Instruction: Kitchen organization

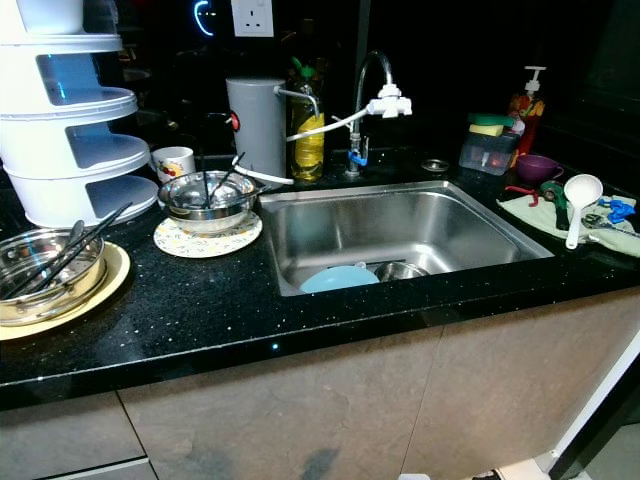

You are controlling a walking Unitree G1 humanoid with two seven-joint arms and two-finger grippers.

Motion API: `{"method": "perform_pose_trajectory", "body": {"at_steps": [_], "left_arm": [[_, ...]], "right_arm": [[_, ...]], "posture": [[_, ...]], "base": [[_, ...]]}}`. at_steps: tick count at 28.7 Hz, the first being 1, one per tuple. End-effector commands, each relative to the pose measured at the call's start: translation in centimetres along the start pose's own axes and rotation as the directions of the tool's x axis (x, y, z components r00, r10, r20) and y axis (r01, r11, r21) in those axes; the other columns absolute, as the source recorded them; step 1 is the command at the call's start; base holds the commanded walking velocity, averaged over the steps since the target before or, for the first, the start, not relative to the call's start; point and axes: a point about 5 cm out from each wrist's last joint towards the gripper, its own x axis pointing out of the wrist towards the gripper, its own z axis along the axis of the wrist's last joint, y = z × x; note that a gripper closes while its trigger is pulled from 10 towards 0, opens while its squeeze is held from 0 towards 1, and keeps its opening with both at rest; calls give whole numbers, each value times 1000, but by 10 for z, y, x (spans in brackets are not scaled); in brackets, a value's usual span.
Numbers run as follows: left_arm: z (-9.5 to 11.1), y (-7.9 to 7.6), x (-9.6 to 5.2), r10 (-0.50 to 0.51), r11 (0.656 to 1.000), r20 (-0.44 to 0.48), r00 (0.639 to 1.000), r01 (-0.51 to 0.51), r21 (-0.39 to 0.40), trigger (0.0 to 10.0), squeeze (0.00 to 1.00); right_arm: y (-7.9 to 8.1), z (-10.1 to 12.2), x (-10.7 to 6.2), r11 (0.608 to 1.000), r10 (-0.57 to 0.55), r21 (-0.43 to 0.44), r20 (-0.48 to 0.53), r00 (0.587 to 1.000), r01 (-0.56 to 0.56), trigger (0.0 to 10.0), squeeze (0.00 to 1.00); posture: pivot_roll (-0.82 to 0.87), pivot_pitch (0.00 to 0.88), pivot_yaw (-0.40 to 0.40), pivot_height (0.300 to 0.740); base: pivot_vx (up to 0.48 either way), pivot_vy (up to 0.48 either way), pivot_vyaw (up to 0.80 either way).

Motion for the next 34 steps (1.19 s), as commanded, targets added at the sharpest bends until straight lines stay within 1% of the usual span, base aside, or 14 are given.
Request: {"method": "perform_pose_trajectory", "body": {"at_steps": [1,5,9,10,13,15,20,21,25,30,31,32,33,34], "left_arm": [[-1,5,0,14,1000,-15,1000,-14,-14,10000,0],[5,7,1,48,996,10,999,-47,-80,10000,0],[7,13,1,103,994,31,994,-102,-46,10000,0],[7,13,1,103,994,31,994,-102,-46,10000,0],[9,14,0,94,992,54,994,-89,-91,10000,0],[11,15,0,95,992,64,993,-90,-89,10000,0],[10,12,0,79,989,64,995,-70,-134,10000,0],[9,12,0,72,990,65,995,-63,-127,10000,0],[5,12,-1,64,988,54,997,-55,-145,10000,0],[4,12,-1,54,987,50,997,-46,-152,10000,0],[5,12,-1,53,987,54,997,-44,-156,10000,0],[5,12,-1,49,987,57,997,-40,-153,10000,0],[5,12,-1,47,988,56,997,-38,-147,10000,0],[5,13,-2,48,992,61,997,-40,-120,10000,0]], "right_arm": [[1,0,1,1000,-2,-8,-8,1000,2,10000,0],[1,4,1,1000,-7,-3,8,1000,7,10000,0],[4,5,2,999,13,48,9,1000,-14,10000,0],[4,5,2,999,13,48,9,1000,-14,10000,0],[6,5,3,995,36,95,11,999,-37,10000,0],[8,6,3,990,58,128,21,998,-61,10000,0],[6,12,4,993,29,109,47,998,-34,10000,0],[5,12,3,993,30,113,49,998,-36,10000,0],[3,12,3,996,18,88,37,999,-21,10000,0],[2,12,3,994,6,106,33,999,-9,10000,0],[2,12,3,993,7,118,32,999,-10,10000,0],[3,12,3,987,9,162,39,999,-15,10000,0],[3,12,3,982,10,185,45,999,-18,10000,0],[3,13,4,976,7,215,56,998,-19,10000,0]], "posture": [[46,97,-44,740],[47,83,-43,740],[48,78,-42,740],[48,78,-42,740],[47,79,-39,740],[46,84,-44,740],[42,94,-46,740],[40,96,-45,740],[38,101,-43,740],[44,108,-44,740],[44,108,-44,740],[44,108,-44,740],[44,108,-44,740],[57,119,-51,740]], "base": [[0,0,0],[0,0,0],[0,0,0],[0,0,0],[0,0,0],[0,0,0],[0,0,0],[0,0,0],[0,0,0],[0,0,0],[0,0,0],[0,0,0],[0,0,0],[0,0,0]]}}
